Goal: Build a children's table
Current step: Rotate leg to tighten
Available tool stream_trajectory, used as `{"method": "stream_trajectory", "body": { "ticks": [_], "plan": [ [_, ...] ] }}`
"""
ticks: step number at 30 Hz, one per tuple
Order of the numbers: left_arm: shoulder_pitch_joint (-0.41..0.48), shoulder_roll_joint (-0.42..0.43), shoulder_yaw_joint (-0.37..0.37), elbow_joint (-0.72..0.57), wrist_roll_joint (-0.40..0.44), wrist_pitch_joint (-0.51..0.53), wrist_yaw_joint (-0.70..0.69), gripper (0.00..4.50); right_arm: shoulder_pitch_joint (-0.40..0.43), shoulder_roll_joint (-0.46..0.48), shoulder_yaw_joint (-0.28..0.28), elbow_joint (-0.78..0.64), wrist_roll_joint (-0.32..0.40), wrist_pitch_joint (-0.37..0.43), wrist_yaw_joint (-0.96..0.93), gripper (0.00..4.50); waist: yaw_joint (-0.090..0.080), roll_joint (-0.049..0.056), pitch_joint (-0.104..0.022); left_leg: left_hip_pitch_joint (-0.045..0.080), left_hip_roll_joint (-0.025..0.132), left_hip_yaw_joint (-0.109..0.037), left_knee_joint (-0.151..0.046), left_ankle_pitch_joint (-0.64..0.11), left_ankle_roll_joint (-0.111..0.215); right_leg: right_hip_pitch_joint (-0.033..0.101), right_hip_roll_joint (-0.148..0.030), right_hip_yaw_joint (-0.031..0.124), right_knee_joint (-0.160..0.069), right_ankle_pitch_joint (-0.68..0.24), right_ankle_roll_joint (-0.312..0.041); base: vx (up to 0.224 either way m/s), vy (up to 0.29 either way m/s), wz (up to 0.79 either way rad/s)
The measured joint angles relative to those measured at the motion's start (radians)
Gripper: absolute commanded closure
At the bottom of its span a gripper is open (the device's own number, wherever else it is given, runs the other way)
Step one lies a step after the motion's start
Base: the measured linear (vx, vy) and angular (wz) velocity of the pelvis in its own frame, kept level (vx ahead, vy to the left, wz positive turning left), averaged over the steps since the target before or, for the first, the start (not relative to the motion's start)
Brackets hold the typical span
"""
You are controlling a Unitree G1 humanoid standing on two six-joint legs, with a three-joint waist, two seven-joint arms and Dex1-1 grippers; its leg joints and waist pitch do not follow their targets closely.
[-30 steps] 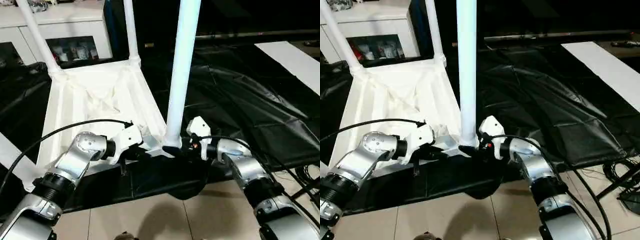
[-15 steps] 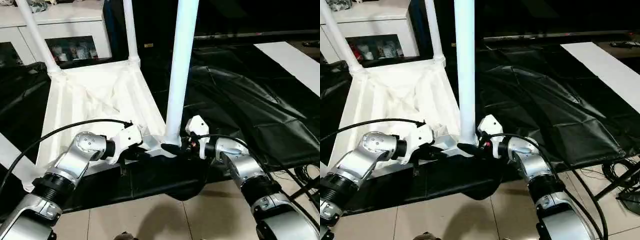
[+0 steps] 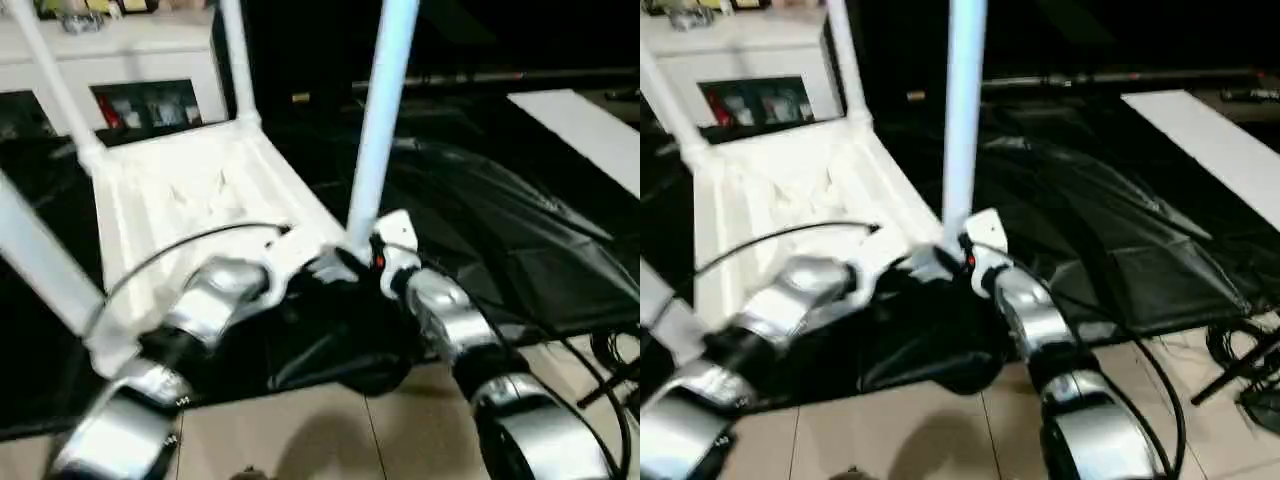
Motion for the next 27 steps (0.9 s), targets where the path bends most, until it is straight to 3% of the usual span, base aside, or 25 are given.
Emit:
{"method": "stream_trajectory", "body": {
  "ticks": [6,9,15,22,27],
  "plan": [
    [-0.035,-0.056,0.013,0.050,0.014,0.017,0.050,4.50,-0.028,0.021,-0.047,0.036,0.004,0.011,-0.041,1.73,-0.007,0.000,0.000,0.001,-0.001,0.007,-0.001,0.000,0.006,0.009,-0.003,0.002,-0.016,0.000,0.000,0.000,0.000,0.00],
    [-0.035,-0.057,0.013,0.049,0.013,0.017,0.049,4.50,-0.025,0.019,-0.070,0.037,0.028,-0.001,0.000,1.03,-0.007,0.000,0.000,0.001,-0.001,0.009,-0.001,0.000,0.007,0.009,-0.004,0.003,-0.015,0.000,0.000,0.000,0.000,0.00],
    [-0.021,-0.013,0.041,0.036,0.014,0.003,0.029,4.50,-0.008,0.002,-0.082,0.019,0.063,-0.028,0.127,0.62,-0.019,-0.001,0.000,-0.001,0.001,0.009,-0.005,0.000,0.008,0.004,-0.002,0.002,-0.012,0.005,0.008,0.000,0.000,0.00],
    [0.029,0.064,0.031,-0.043,0.009,-0.049,-0.098,4.50,0.057,-0.128,-0.011,-0.127,0.061,-0.024,0.450,0.62,-0.003,0.000,0.000,-0.007,0.004,0.010,-0.008,0.001,0.007,-0.008,-0.001,0.003,0.005,0.004,0.008,0.000,0.000,0.00],
    [0.103,0.149,0.014,-0.157,-0.030,-0.090,-0.290,4.50,0.104,-0.195,0.029,-0.221,0.062,0.011,0.607,0.62,0.009,0.003,-0.001,-0.013,0.005,0.010,-0.006,0.001,0.007,-0.012,0.000,0.003,0.005,0.005,0.004,0.000,0.000,0.00]
  ]
}}
